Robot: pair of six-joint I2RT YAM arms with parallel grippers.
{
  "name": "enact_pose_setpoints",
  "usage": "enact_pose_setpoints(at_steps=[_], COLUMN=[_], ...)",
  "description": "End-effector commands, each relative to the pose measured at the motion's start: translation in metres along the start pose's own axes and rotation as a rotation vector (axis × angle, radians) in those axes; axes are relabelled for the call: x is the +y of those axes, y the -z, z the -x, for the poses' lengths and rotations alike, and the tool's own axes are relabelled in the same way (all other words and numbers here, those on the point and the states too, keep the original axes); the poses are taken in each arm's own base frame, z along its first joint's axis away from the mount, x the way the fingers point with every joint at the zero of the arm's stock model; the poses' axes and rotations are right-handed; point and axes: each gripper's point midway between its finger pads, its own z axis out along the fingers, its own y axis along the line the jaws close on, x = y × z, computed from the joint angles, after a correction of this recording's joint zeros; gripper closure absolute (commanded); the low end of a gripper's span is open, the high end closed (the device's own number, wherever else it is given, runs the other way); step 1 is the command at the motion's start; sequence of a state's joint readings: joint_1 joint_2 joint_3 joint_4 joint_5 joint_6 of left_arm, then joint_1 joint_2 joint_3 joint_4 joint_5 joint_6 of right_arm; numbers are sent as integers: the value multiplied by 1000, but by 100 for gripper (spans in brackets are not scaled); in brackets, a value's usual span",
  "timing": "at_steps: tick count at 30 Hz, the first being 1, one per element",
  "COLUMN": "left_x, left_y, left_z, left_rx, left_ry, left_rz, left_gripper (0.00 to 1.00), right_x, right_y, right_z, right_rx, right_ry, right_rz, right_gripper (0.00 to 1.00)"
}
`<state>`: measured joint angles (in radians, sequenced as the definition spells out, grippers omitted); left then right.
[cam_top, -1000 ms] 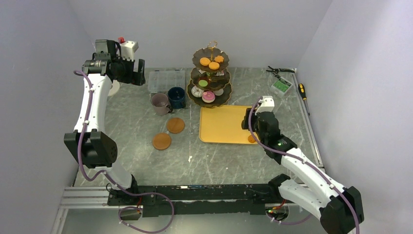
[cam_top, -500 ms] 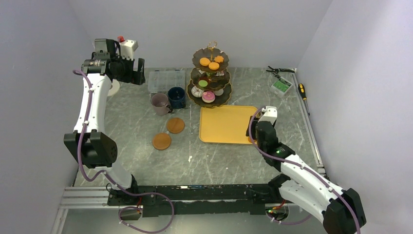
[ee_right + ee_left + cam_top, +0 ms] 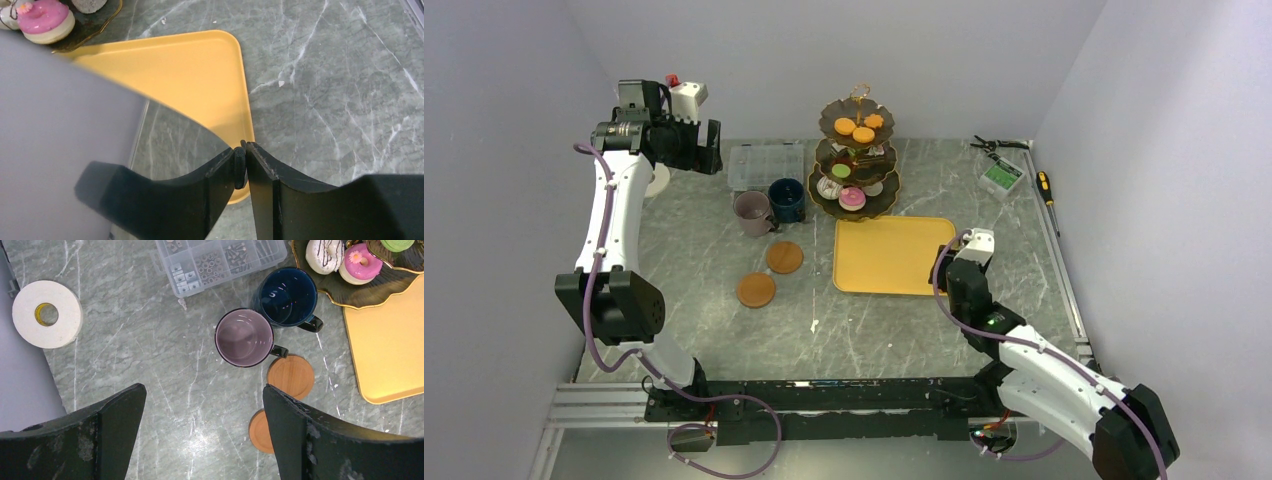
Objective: Serve the afternoon tea
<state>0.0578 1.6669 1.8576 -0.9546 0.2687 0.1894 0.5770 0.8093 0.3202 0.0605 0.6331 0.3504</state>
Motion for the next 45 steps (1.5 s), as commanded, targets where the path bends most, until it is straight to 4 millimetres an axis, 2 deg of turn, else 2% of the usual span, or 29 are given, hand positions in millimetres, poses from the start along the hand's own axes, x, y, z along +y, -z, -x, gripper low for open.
enact_pose_setpoints(at_steps=[1, 5, 15, 28, 33, 39, 45], left_x=[-4, -3, -2, 0, 0, 1, 1], left_y=[16, 17, 14, 16, 15, 16, 17], left_z=[20, 21, 19, 20, 20, 20, 20], left_rx=[-68, -72, -67, -67, -67, -66, -67], left_ry=[-18, -21, -31, -39, -38, -40, -41], left_rz=[-12, -9, -7, 3, 0, 5, 8], left_gripper=[7, 7, 7, 7, 7, 7, 7], right_x=[3, 6, -6, 1, 8, 31, 40], right_y=[-2, -5, -7, -10, -11, -14, -16], right_z=[22, 17, 11, -3, -10, -10, -11], right_rx=[-72, -60, -81, -29, -16, -15, -14], right_ry=[-89, -117, -170, -181, -181, -143, -98], right_rz=[-25, -39, -122, -121, -104, -43, -24], right_gripper=[39, 39, 38, 38, 38, 39, 44])
